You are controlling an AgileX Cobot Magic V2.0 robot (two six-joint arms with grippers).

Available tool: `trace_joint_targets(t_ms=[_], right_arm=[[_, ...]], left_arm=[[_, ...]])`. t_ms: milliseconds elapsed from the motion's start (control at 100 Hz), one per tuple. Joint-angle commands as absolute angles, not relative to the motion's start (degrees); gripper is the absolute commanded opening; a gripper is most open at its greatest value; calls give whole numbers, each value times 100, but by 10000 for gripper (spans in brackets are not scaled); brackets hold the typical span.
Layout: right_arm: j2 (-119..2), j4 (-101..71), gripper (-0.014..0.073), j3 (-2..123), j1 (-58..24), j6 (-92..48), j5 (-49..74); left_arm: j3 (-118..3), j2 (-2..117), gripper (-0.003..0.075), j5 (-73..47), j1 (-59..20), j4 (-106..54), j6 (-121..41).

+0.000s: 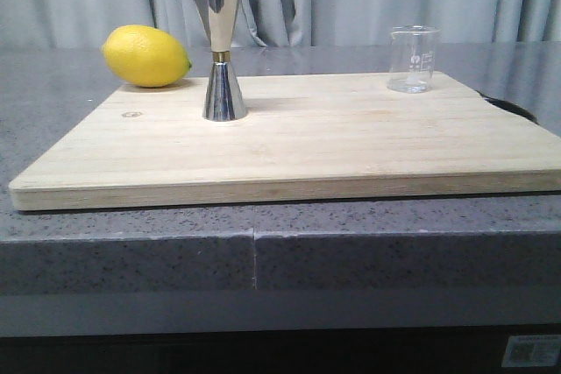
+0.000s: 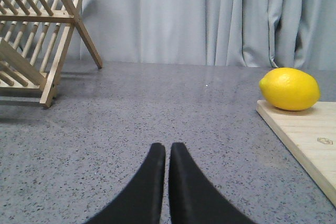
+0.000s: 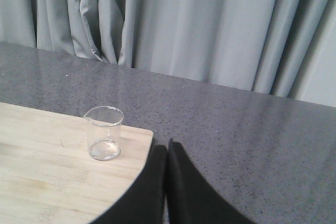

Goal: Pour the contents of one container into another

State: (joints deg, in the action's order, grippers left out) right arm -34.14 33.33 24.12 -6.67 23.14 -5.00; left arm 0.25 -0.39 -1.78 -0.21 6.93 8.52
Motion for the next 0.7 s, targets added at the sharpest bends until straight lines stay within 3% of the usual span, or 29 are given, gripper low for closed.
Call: trace_joint_targets(t_ms=[0, 430, 690], right_arm=[[-3417, 3368, -46, 2566, -645, 2323, -898], [-3417, 3176, -46, 2566, -645, 2234, -1081], [-3395, 398, -46, 2566, -645, -499, -895]], left_arm=[[188, -155, -10, 239, -62, 632, 894], [188, -155, -10, 239, -62, 632, 894], [188, -155, -10, 239, -62, 632, 894]])
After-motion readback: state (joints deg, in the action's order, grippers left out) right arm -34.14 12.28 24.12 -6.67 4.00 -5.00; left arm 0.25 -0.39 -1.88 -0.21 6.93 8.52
